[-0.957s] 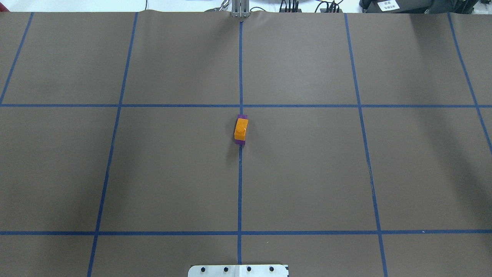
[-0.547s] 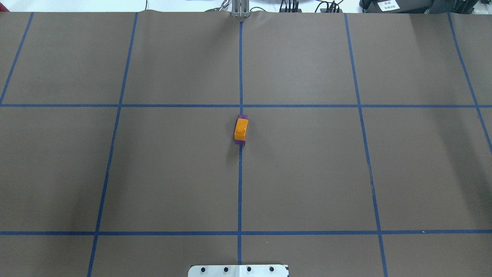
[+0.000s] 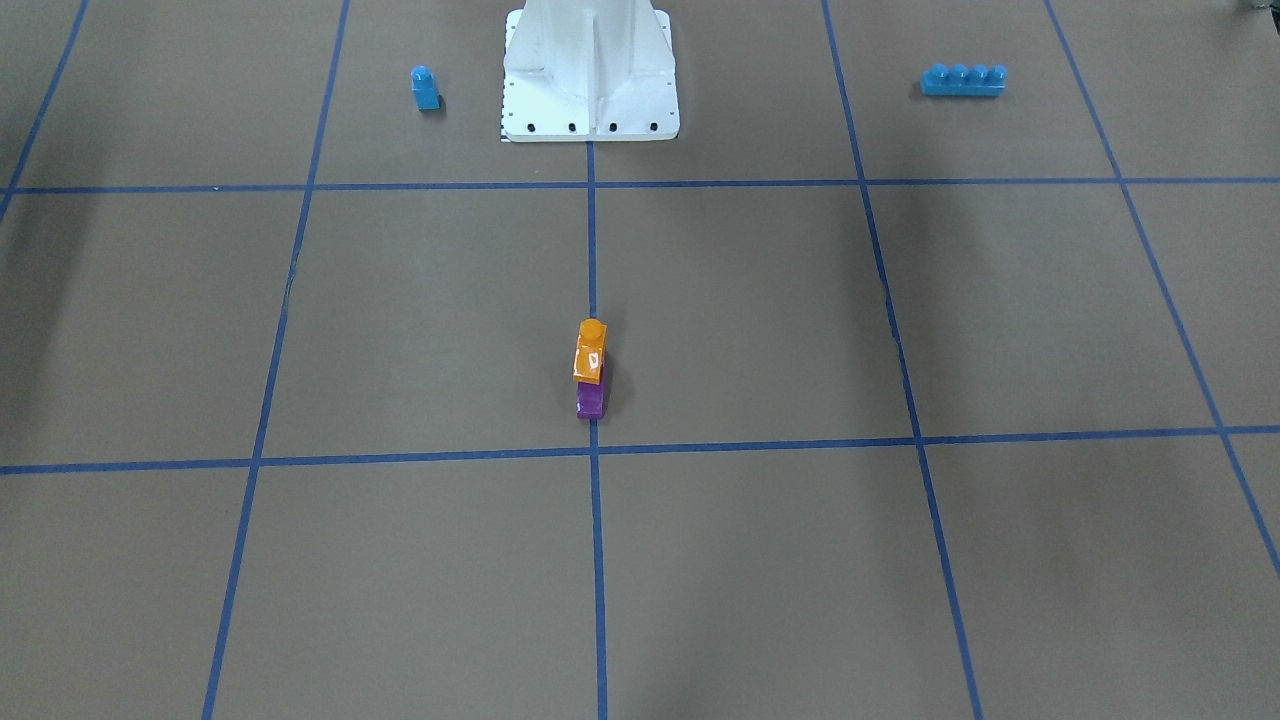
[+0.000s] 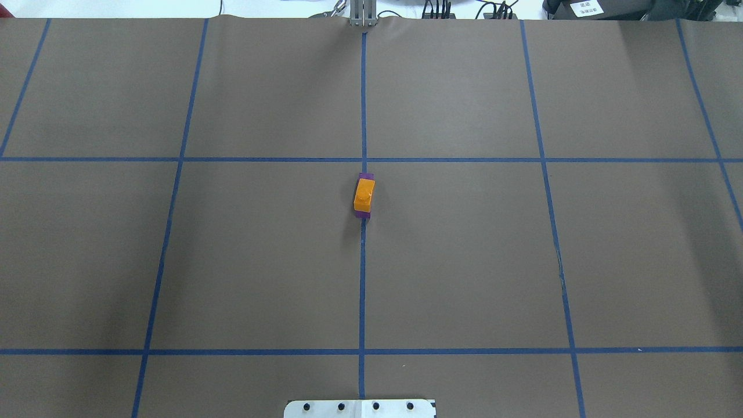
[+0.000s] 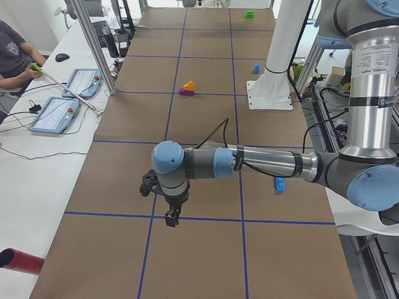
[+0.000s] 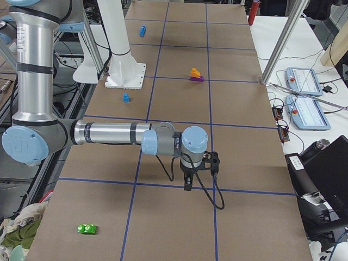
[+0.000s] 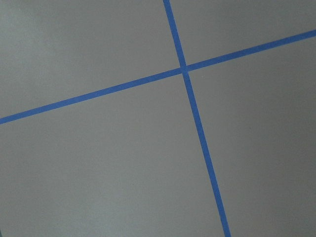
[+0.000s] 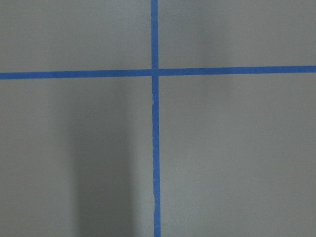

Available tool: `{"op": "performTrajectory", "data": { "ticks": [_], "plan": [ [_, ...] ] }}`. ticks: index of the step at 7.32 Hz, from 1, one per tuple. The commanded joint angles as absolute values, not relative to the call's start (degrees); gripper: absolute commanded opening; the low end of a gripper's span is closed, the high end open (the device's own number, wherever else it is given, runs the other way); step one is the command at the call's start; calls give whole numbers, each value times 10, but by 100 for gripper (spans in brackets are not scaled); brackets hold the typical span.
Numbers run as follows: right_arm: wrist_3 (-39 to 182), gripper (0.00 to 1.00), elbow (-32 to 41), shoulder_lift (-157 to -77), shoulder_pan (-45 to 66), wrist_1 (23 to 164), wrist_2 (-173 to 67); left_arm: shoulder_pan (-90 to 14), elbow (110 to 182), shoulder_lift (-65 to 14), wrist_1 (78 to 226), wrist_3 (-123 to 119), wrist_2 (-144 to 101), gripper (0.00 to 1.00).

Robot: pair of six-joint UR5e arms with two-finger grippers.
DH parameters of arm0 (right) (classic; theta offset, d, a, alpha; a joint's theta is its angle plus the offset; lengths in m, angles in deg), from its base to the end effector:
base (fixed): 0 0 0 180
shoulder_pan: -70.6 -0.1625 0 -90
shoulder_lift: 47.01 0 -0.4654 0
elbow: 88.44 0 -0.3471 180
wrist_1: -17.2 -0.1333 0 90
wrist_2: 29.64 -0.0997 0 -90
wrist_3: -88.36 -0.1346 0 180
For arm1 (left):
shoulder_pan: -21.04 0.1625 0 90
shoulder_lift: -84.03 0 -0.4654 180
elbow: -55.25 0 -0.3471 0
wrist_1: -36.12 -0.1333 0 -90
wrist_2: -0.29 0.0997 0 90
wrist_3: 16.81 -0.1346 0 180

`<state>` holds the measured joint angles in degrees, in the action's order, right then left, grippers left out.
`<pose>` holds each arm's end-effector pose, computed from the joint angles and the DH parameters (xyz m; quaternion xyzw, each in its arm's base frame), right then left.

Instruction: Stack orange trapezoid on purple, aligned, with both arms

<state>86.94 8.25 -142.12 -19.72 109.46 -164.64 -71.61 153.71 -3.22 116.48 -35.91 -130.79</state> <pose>0.0404 -0.4039 0.7128 -0.0092 -0.3826 0.0163 0.9237 -0.0640 -0.4130 0.7009 0.0346 0.3504 0.1220 0.9280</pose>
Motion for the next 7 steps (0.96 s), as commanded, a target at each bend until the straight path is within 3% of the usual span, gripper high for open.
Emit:
{"op": "performTrajectory", "data": {
  "ticks": [1, 7],
  "plan": [
    [869, 100, 84, -1420, -198, 1094, -1647, -716, 1533, -27, 1164, -359, -1308, 100],
    [869, 100, 85, -1422, -198, 1094, -1647, -714, 1539, -24, 1170, -354, -1311, 100]
  ]
}}
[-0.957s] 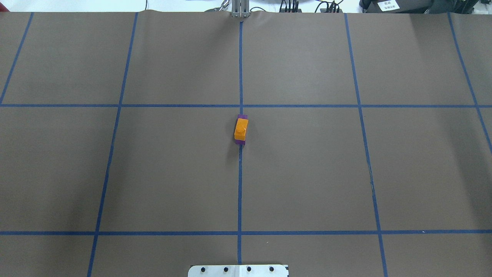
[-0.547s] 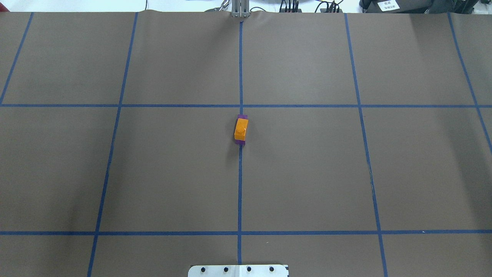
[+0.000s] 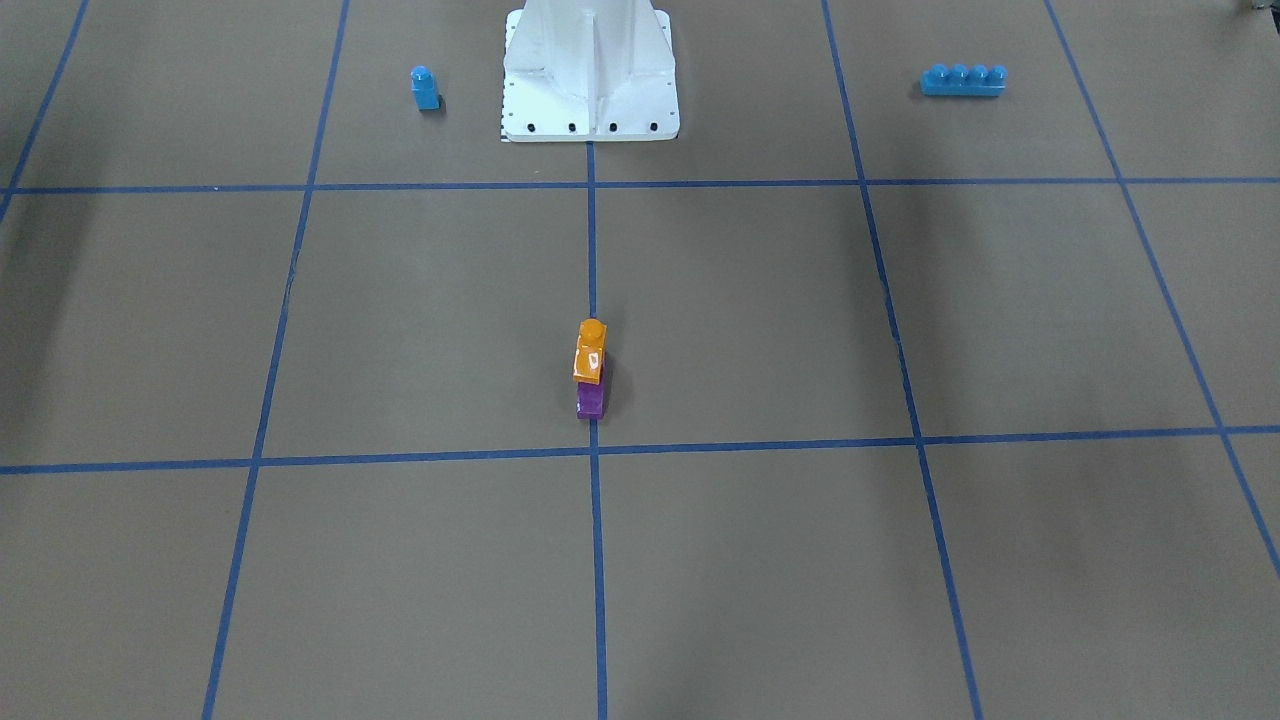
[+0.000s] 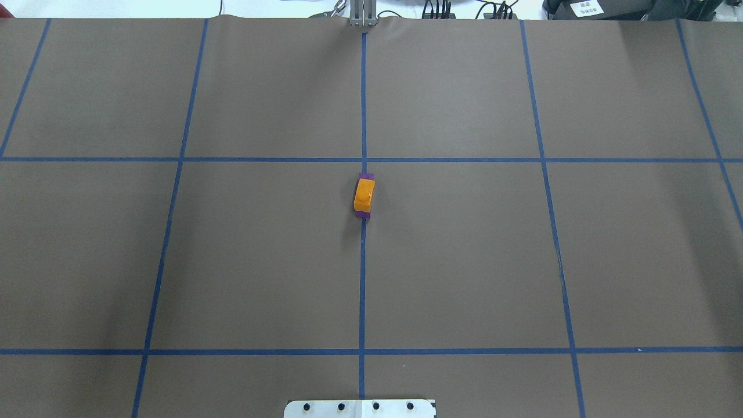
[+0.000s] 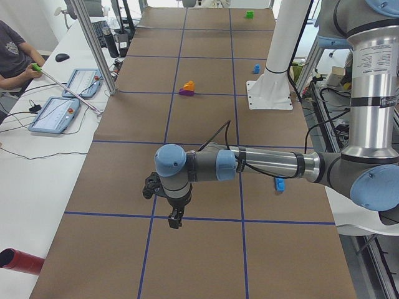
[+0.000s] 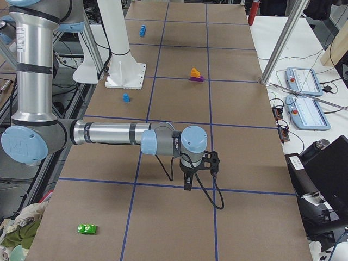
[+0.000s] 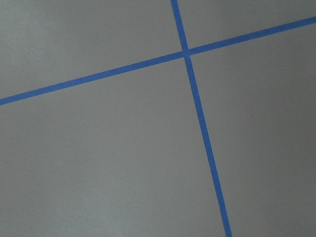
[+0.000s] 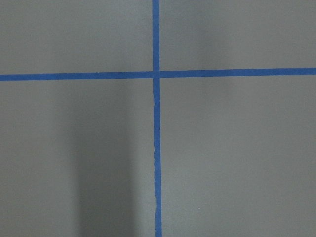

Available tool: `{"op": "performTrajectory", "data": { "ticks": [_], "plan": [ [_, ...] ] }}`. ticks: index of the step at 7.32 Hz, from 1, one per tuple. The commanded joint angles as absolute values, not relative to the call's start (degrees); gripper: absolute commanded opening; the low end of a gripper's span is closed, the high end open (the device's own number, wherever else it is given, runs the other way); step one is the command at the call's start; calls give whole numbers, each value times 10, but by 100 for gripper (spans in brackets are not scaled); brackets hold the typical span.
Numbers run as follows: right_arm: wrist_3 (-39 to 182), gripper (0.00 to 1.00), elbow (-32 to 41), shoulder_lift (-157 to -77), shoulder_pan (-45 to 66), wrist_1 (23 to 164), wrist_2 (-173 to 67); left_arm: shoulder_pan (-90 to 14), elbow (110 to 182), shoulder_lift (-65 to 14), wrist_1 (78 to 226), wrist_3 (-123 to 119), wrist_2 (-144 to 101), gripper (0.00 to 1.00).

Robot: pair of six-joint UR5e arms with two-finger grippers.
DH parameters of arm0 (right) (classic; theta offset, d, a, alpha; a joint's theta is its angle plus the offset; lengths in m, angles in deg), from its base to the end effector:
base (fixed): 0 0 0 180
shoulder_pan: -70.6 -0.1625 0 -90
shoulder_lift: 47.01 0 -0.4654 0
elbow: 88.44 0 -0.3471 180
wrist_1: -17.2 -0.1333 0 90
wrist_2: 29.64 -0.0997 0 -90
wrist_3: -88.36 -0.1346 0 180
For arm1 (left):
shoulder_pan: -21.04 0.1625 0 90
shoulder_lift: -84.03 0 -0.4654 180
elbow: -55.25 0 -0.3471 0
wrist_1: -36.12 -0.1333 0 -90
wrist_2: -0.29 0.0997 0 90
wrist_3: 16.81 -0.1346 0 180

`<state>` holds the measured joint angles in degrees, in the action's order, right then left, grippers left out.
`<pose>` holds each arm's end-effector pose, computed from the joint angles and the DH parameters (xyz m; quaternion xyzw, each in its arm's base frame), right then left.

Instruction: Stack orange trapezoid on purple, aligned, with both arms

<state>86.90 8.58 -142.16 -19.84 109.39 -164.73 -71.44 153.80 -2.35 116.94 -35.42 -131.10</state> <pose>0.0411 -0.4040 0.7103 -0.0060 -0.3834 0.0164 0.9234 -0.0619 -0.4061 0.7052 0.0305 0.3535 0.1182 0.9274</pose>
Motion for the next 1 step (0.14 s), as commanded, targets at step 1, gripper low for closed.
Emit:
{"op": "performTrajectory", "data": {
  "ticks": [1],
  "plan": [
    [869, 100, 86, -1422, -198, 1094, -1647, -714, 1539, -24, 1170, -354, -1311, 100]
  ]
}}
